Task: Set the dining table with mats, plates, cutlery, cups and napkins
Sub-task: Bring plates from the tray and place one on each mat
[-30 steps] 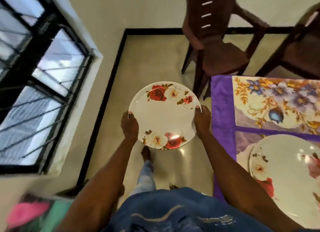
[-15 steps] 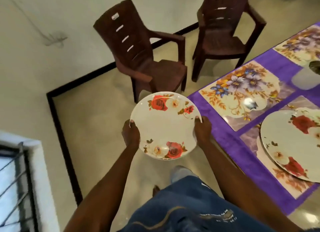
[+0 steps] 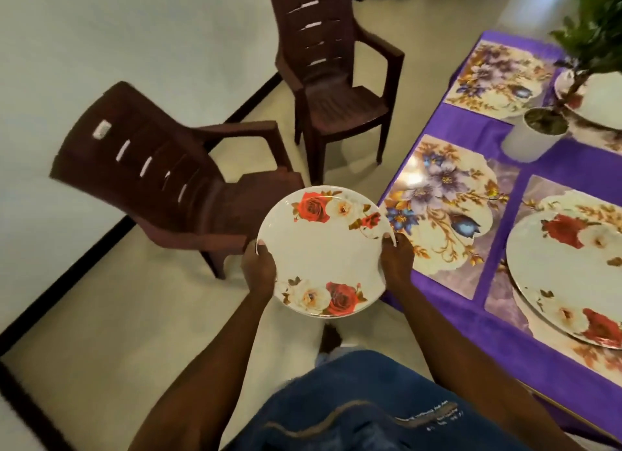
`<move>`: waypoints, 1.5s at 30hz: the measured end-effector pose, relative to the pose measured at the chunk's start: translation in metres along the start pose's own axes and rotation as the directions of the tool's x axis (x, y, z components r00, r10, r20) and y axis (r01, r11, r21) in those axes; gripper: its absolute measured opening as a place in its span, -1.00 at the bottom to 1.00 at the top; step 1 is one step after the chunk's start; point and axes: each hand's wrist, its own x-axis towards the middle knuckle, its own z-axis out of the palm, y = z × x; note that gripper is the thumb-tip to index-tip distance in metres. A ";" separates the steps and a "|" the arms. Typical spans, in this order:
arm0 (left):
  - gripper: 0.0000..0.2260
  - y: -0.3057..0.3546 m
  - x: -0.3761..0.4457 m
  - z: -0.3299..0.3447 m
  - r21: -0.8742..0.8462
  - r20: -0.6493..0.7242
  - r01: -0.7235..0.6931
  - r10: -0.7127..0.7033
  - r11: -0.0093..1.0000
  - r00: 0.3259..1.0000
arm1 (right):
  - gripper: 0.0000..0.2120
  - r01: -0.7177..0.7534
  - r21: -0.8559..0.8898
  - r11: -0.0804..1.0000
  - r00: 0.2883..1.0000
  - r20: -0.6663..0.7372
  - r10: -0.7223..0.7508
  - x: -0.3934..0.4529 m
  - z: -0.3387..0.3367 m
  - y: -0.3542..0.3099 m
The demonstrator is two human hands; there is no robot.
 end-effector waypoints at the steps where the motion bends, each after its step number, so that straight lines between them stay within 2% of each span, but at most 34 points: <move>1: -0.70 0.010 0.016 0.007 0.020 0.033 -0.002 0.002 1.000 0.999 | -0.69 -0.004 0.009 1.000 0.999 -0.034 0.004 0.008 0.005 -0.005; 5: -0.70 0.039 0.061 0.039 0.029 0.171 -0.053 0.048 0.998 0.984 | -0.71 -0.064 0.024 0.998 0.983 -0.170 0.068 0.026 0.008 -0.014; 9: -0.67 0.071 0.080 0.078 0.050 0.356 -0.130 0.104 0.990 0.929 | -0.73 -0.144 0.107 0.984 0.924 -0.340 0.172 0.033 -0.002 -0.014; 13: -0.67 0.097 0.096 0.124 0.129 0.555 -0.279 0.164 0.952 0.815 | -0.68 -0.200 0.215 0.956 0.794 -0.536 0.287 0.029 -0.009 -0.010; 17: -0.71 0.121 0.097 0.165 0.073 0.663 -0.343 0.211 0.936 0.718 | -0.71 -0.218 0.285 0.933 0.673 -0.649 0.356 0.021 -0.015 -0.004; 21: -0.70 0.137 0.093 0.192 0.029 0.735 -0.418 0.264 0.908 0.624 | -0.72 -0.240 0.385 0.891 0.570 -0.687 0.450 0.014 -0.017 -0.003; 24: -0.69 0.143 0.086 0.206 0.050 0.781 -0.452 0.248 0.890 0.573 | -0.73 -0.240 0.452 0.859 0.517 -0.689 0.507 0.008 -0.019 0.002; 29: -0.70 0.155 0.071 0.231 0.037 0.832 -0.562 0.286 0.826 0.476 | -0.77 -0.170 0.560 0.810 0.399 -0.713 0.577 0.000 -0.019 0.012; 31: -0.68 0.160 0.066 0.239 0.020 0.849 -0.632 0.321 0.775 0.420 | -0.78 -0.173 0.614 0.770 0.343 -0.695 0.632 -0.003 -0.016 0.015; 34: -0.66 0.172 0.058 0.254 -0.044 0.878 -0.676 0.352 0.736 0.325 | -0.81 -0.137 0.645 0.751 0.308 -0.693 0.652 0.001 -0.015 0.018; 36: -0.65 0.180 0.054 0.272 -0.074 0.899 -0.704 0.353 0.706 0.260 | -0.81 -0.119 0.681 0.722 0.243 -0.685 0.687 0.008 -0.016 0.016; 40: -0.64 0.195 0.054 0.317 -0.184 0.919 -0.768 0.385 0.613 0.087 | -0.80 -0.077 0.701 0.709 0.120 -0.699 0.705 0.028 -0.012 0.016; 45: -0.69 0.223 0.059 0.392 -0.390 0.886 -0.788 0.428 0.477 -0.179 | -0.87 -0.043 0.733 0.679 -0.109 -0.679 0.726 0.075 0.000 0.006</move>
